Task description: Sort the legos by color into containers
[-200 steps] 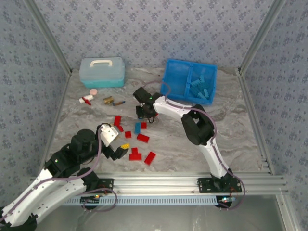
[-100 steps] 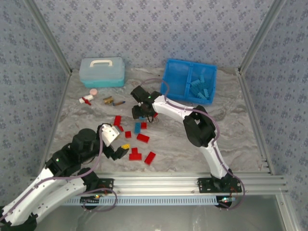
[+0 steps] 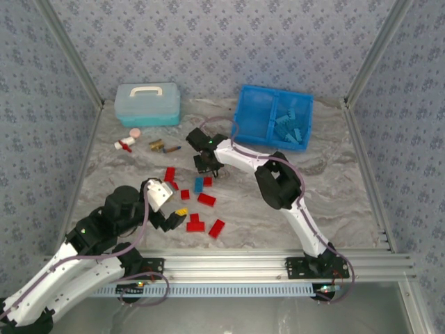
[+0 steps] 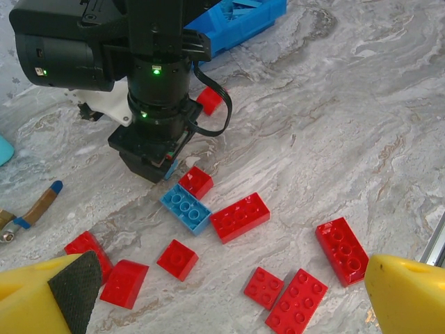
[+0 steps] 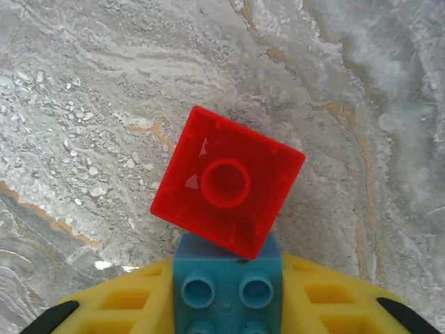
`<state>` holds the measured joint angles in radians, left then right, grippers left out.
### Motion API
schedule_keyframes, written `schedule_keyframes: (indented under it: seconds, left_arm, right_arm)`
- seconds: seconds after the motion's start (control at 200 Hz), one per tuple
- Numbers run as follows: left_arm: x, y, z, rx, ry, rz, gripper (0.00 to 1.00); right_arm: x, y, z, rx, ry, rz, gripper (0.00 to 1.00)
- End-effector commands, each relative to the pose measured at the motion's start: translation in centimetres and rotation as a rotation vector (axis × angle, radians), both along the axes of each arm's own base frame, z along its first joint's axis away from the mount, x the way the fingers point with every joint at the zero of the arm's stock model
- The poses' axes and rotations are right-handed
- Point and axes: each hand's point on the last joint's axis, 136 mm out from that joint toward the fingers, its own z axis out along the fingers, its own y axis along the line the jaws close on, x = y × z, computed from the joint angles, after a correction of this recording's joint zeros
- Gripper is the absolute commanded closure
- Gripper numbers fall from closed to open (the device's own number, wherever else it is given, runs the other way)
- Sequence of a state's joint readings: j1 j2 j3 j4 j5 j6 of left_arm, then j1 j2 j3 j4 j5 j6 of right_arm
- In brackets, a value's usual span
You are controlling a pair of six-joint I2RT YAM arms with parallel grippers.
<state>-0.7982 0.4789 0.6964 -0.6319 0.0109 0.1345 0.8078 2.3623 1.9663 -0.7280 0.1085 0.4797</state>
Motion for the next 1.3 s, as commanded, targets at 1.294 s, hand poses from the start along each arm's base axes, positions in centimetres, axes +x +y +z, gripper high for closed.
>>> schedule_keyframes:
  seconds: [1.294]
  left_arm:
    - [0.0, 0.1, -0.1, 0.006, -0.011, -0.007, 0.01]
  right_arm:
    - [13.1, -33.4, 11.2, -0.047, -0.213, -0.597, 0.40]
